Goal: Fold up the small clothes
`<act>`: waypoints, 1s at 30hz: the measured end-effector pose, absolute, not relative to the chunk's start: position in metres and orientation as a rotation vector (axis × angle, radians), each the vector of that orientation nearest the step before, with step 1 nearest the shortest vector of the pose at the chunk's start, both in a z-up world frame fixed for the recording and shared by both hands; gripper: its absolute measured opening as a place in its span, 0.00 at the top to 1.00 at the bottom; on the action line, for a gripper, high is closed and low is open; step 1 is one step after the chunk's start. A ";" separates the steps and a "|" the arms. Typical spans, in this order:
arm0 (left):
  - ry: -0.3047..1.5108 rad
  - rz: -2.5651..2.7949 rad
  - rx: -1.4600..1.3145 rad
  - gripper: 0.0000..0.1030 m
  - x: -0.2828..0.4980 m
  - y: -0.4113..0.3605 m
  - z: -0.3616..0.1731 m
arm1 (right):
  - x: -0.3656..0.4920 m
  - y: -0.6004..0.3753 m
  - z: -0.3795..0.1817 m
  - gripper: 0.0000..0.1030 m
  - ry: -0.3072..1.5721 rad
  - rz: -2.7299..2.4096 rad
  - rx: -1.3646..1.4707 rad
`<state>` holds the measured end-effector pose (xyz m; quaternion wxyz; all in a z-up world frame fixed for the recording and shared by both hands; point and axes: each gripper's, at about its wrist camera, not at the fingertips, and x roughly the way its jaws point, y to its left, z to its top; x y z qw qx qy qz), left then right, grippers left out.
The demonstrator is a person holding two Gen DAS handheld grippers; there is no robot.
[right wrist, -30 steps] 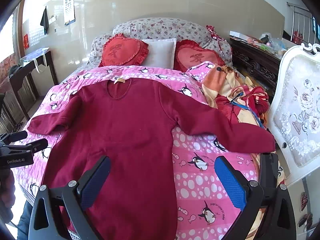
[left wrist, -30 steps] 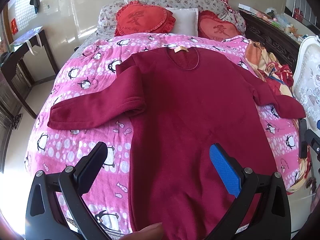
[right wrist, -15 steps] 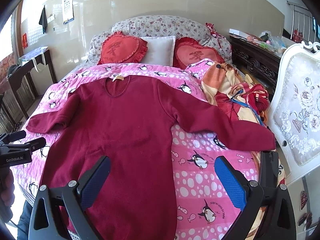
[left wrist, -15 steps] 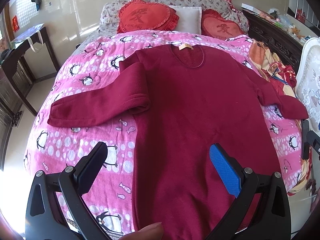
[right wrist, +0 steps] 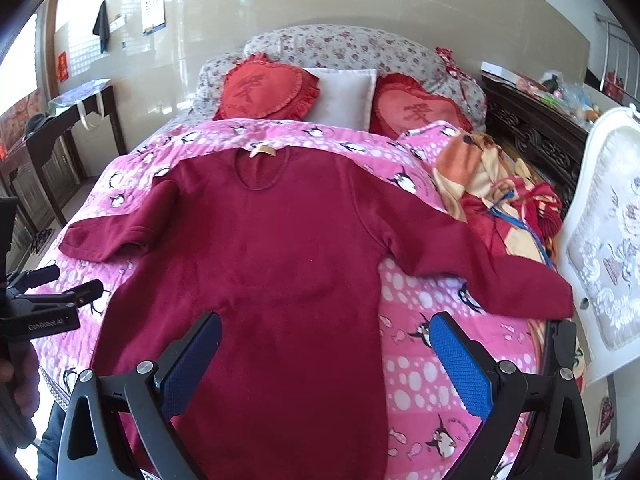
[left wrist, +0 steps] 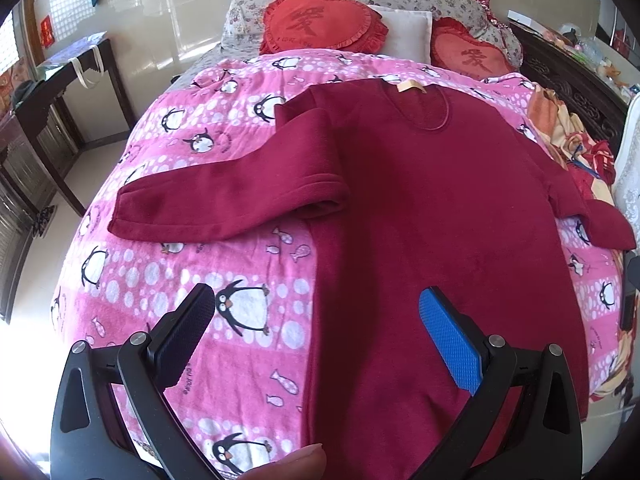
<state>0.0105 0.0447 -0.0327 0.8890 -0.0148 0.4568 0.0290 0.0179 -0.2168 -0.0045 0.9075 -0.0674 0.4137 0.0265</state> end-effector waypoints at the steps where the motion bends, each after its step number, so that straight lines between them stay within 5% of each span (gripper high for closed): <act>1: 0.951 0.061 -0.034 0.00 0.011 0.047 -0.034 | 0.020 -0.215 -0.006 0.01 0.859 0.053 -0.143; 30: 0.946 0.236 -0.065 0.00 0.057 0.147 -0.138 | 0.098 -0.199 -0.146 0.01 0.873 0.052 -0.199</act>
